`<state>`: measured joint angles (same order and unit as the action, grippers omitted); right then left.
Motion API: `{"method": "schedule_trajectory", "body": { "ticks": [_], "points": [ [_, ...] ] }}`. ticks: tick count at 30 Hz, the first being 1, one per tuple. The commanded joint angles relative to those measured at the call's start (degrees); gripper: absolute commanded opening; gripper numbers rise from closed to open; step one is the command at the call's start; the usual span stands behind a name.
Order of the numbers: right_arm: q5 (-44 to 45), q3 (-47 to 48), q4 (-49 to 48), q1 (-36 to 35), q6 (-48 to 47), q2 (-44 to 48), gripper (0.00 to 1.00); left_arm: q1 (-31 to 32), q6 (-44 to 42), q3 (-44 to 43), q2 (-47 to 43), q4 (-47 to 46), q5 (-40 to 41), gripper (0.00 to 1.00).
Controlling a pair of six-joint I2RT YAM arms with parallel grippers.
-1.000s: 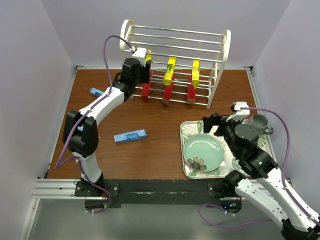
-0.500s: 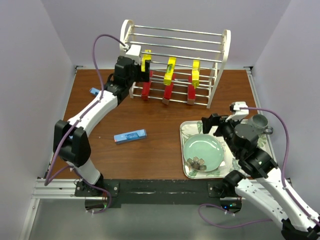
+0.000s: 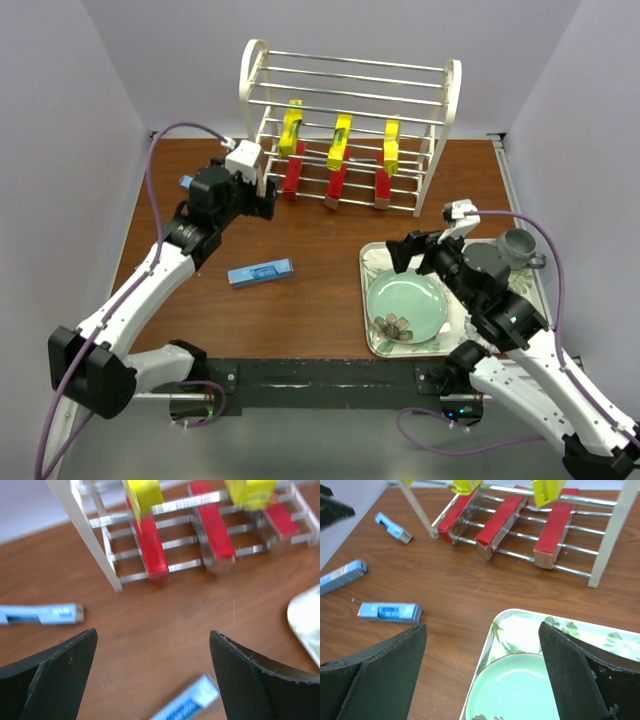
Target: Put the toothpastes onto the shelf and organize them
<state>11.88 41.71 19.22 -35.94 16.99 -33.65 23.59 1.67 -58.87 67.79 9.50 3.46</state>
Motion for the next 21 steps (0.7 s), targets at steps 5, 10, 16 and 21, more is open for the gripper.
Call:
{"method": "schedule_trajectory", "body": {
  "ticks": [5,10,16,21],
  "points": [
    [-7.13,-0.32,-3.23,-0.09,-0.83,-3.44,0.98,-0.39,10.07,13.33,-9.24,6.5,-4.18,1.0],
    [-10.38,-1.19,-4.1,-0.09,0.67,-5.19,0.98,-0.39,13.45,19.58,-12.41,7.37,-0.22,1.0],
    [-10.13,-2.6,-4.81,-0.09,4.18,-6.52,0.98,-0.92,10.37,19.41,-10.58,7.47,-1.0,1.0],
    [-10.65,-3.13,-5.42,-0.18,6.38,-7.22,0.98,-3.11,11.42,18.79,-3.55,7.47,-5.13,1.0]
  ]
}}
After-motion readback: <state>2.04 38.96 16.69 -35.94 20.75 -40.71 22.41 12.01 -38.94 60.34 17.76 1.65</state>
